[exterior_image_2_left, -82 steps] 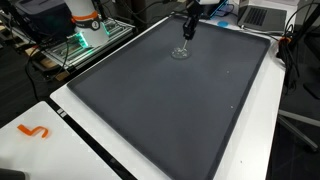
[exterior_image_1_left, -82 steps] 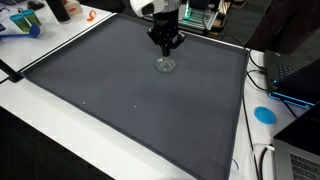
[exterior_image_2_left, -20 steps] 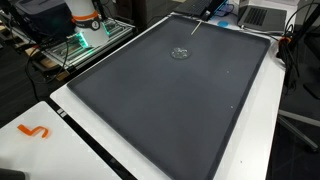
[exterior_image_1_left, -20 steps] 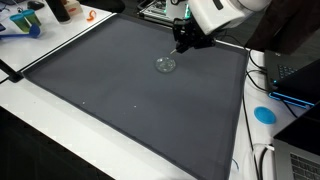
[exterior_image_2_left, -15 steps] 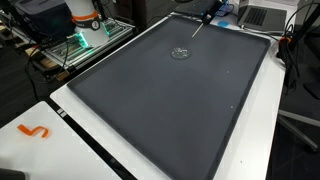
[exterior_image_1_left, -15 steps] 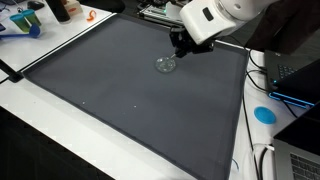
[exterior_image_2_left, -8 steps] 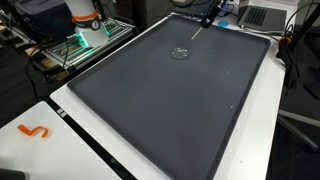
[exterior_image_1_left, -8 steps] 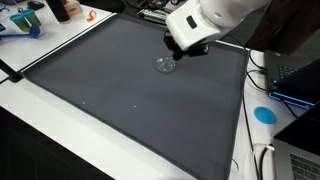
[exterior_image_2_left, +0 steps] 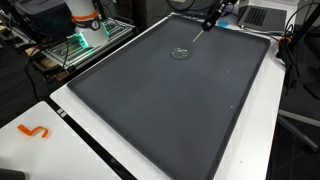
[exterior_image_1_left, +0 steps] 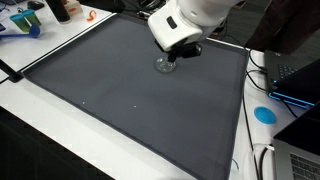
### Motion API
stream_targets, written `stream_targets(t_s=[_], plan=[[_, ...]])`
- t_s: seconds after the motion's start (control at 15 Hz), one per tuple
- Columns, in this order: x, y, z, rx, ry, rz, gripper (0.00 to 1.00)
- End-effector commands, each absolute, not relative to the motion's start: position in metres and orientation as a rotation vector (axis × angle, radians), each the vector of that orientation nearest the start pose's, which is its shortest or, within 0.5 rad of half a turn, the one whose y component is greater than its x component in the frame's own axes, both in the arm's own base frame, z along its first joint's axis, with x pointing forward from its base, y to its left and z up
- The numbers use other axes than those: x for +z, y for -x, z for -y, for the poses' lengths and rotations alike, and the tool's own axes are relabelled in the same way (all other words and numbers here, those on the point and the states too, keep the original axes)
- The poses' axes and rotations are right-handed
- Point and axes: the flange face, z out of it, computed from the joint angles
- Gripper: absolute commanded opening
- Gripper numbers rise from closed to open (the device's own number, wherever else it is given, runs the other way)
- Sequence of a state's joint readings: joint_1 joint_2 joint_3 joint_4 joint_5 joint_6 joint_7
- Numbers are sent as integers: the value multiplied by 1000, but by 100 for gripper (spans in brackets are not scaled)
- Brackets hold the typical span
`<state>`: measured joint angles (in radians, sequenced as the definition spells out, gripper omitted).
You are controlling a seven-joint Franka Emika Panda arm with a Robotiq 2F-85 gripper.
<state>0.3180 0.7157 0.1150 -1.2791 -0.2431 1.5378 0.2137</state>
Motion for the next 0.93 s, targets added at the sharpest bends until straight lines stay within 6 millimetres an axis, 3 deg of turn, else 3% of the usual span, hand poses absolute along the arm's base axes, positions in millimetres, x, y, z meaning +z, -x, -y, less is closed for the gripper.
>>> stream_targets(t_s=[0.0,0.53,0.87], plan=[[301,-653,-233,586,3282,411,3],[298,-670,-195,447,3187,347,3],[297,-672,-166,335,3146,322,3]])
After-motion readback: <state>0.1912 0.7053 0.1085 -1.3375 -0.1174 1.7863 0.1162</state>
